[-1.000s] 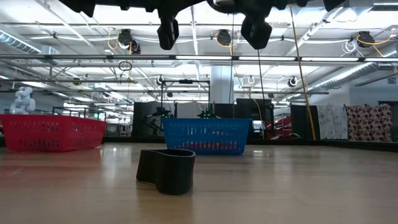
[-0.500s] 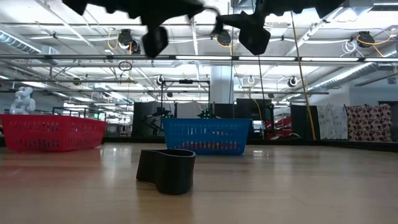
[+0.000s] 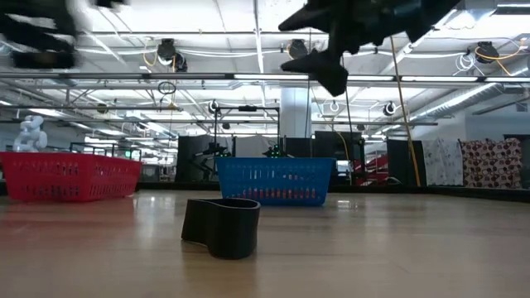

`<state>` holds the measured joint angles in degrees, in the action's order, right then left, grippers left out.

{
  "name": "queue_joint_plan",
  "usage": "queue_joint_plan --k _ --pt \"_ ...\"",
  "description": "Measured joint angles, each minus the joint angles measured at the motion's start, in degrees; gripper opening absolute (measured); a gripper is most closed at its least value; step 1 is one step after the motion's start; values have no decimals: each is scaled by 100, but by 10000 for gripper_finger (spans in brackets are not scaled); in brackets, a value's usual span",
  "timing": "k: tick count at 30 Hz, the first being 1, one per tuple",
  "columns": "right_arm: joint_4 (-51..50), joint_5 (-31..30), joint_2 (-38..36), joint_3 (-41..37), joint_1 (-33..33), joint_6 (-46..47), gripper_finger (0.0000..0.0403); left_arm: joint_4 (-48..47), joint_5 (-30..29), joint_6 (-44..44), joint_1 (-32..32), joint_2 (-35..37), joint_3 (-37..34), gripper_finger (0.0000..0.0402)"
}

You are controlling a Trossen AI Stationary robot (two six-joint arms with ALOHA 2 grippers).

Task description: Sort rubber bands into baskets

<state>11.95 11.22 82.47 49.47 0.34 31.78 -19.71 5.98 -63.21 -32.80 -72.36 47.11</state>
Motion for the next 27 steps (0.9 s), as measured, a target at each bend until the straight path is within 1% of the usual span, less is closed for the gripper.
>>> queue_joint_plan --k 4,9,12,14,19,22,25,27 --pt "31 392 524 123 250 -559 254 -387 -72 -1113 -809 21 0 0" --pt "53 418 1394 712 825 -1802 253 -619 -481 -2292 -1672 4 -2 0" --pt "35 416 1954 1137 1131 -2614 253 -932 -804 -2882 -2016 -1 -2 0" --pt "-5 415 2294 1409 1283 -2931 253 -1157 -926 -3166 -2187 -39 -2 0" --pt "-13 536 2903 1846 1327 -2877 253 -1654 -945 -3534 -2409 -209 -2 0" --pt "16 494 3144 1973 1375 -3053 253 -1750 -946 -3526 -2461 -303 -2 0" --pt "-10 514 3440 2041 1566 -3374 253 -1837 -946 -3499 -2472 -341 -2 0" --pt "-46 525 3602 2045 1708 -3424 253 -1836 -946 -3423 -2472 -341 -2 0"
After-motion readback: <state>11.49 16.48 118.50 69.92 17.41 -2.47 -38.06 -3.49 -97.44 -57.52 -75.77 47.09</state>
